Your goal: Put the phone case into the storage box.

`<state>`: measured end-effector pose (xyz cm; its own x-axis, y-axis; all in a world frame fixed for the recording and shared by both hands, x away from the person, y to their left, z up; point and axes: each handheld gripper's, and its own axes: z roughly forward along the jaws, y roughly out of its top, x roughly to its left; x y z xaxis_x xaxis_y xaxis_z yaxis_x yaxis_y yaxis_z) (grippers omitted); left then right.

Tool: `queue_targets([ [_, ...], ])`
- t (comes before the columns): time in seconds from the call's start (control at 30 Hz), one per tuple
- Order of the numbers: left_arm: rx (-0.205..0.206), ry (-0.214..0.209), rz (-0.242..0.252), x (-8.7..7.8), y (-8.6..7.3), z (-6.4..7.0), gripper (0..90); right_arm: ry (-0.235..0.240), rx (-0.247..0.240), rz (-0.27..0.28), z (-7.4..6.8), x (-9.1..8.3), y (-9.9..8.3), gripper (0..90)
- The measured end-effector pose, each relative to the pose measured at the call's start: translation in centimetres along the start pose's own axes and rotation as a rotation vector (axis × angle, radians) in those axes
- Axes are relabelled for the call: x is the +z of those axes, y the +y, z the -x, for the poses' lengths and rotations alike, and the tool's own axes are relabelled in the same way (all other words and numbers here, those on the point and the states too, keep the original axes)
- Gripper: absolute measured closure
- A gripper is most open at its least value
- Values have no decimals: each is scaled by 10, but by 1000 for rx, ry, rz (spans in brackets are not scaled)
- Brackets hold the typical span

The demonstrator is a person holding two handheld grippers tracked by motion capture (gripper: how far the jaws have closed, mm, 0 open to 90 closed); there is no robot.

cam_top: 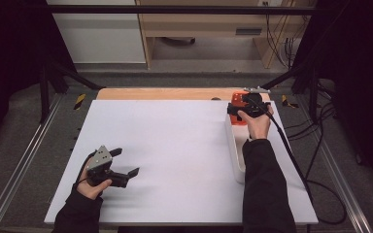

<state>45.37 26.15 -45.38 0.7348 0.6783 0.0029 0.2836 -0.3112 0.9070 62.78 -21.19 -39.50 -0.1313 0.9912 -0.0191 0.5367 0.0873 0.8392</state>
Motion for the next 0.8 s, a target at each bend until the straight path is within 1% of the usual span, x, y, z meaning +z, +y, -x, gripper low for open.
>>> queue_targets([
  [0.03, 1, 0, 0, 0, 0, 0, 0, 3, -7, 3, 0, -1, 0, 5],
  [0.13, 1, 0, 1, 0, 0, 0, 0, 16, -5, 6, 0, -7, 0, 5],
  [0.27, 0, 1, 0, 0, 0, 0, 0, 39, -27, 14, -2, -15, 0, 4],
  [0.4, 1, 2, 3, -1, 0, 0, 0, 61, -37, 34, -2, -27, -1, 5],
  [0.47, 2, 1, 2, 0, 0, 0, 0, 85, -42, 54, -3, -36, -2, 4],
  [0.6, 3, 1, 6, -1, 1, 0, 0, 131, -61, 74, -6, -51, -4, 4],
  [0.67, 4, 1, 7, -1, 1, 0, 0, 166, -74, 88, -8, -60, -6, 4],
  [0.8, 4, 2, 8, -1, 1, 0, 0, 223, -96, 117, -11, -75, -9, 5],
])
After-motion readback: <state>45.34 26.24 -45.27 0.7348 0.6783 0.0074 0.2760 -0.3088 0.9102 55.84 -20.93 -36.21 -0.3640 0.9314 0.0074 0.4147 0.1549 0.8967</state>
